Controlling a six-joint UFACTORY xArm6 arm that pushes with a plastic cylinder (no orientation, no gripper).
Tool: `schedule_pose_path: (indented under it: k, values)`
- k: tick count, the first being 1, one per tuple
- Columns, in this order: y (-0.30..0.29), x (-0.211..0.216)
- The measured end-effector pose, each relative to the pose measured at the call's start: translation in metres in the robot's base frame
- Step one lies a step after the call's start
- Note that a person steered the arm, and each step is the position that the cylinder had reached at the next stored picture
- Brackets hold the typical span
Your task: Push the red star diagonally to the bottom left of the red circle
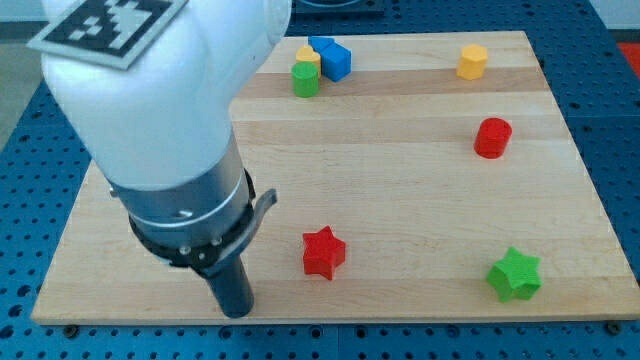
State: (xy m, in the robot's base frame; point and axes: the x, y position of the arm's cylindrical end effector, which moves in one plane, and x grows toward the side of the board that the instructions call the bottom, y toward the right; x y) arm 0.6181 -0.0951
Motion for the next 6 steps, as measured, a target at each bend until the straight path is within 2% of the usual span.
schedule_pose_path:
  k: [1, 3, 4, 5, 6]
  values:
    - [0.040, 0.001]
    - [0.058, 0.000]
    - [0.059, -0.069]
    - [0.061, -0.111]
    - [0.061, -0.105]
